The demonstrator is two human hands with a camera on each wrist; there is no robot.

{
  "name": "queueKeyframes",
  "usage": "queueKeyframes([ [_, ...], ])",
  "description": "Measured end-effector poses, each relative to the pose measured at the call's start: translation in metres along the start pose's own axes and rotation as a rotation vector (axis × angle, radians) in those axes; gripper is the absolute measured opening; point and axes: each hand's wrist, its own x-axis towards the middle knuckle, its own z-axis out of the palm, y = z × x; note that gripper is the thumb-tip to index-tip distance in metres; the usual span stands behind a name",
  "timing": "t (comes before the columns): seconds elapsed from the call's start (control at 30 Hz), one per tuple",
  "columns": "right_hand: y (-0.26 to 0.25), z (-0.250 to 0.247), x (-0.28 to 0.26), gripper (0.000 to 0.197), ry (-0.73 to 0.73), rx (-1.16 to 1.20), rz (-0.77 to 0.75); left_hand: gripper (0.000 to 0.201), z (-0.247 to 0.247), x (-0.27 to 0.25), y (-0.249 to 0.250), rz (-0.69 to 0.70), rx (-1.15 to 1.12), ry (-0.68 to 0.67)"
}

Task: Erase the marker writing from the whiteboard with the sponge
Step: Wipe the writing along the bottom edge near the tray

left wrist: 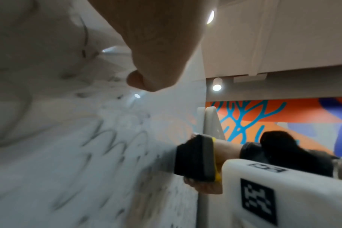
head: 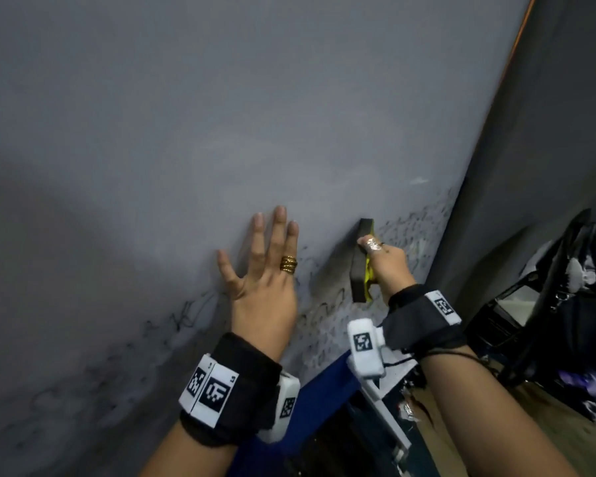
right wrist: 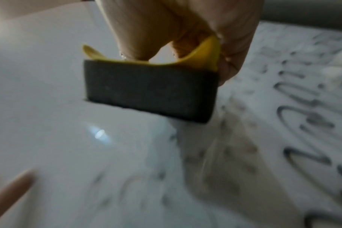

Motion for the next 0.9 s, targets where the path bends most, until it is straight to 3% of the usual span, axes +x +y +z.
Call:
queueKeyframes([
  [0.07,-0.006,-0.01,0.014,0.031,0.045,0.061,0.057,0.087,-0.002,-0.002,-0.003,-0.008,-0.015,-0.018],
  [0.17,0.002,-0.008,0.023,0.037,0.061,0.101,0.097,0.073,-0.011,-0.01,-0.014,-0.137,-0.023,-0.009],
  [0.3,0.007,0.01,0.0,0.031,0.062,0.109,0.025,0.072,-0.017,-0.028,-0.036,-0.291,-0.037,-0.009],
  [0.43,0.021,0.043,-0.054,0.022,-0.165,0.074,-0.08,0.083,-0.018,-0.043,-0.054,-0.328,-0.068,-0.053],
  [0.5,0.029,0.062,-0.079,0.055,-0.244,-0.039,-0.101,0.086,-0.017,-0.044,-0.056,-0.305,-0.061,-0.078],
  [0.57,0.033,0.072,-0.092,0.07,-0.26,-0.081,-0.133,0.085,-0.014,-0.044,-0.057,-0.297,-0.072,-0.081],
  [0.7,0.028,0.065,-0.091,0.069,-0.157,-0.051,-0.124,0.082,-0.018,-0.046,-0.063,-0.235,-0.117,-0.113],
  [0.83,0.013,0.057,-0.08,0.052,-0.005,0.313,0.016,0.081,-0.036,-0.072,-0.095,-0.263,-0.174,-0.07],
  [0.9,0.006,0.063,-0.084,0.045,0.031,0.344,0.023,0.078,-0.041,-0.085,-0.114,-0.276,-0.181,-0.052],
])
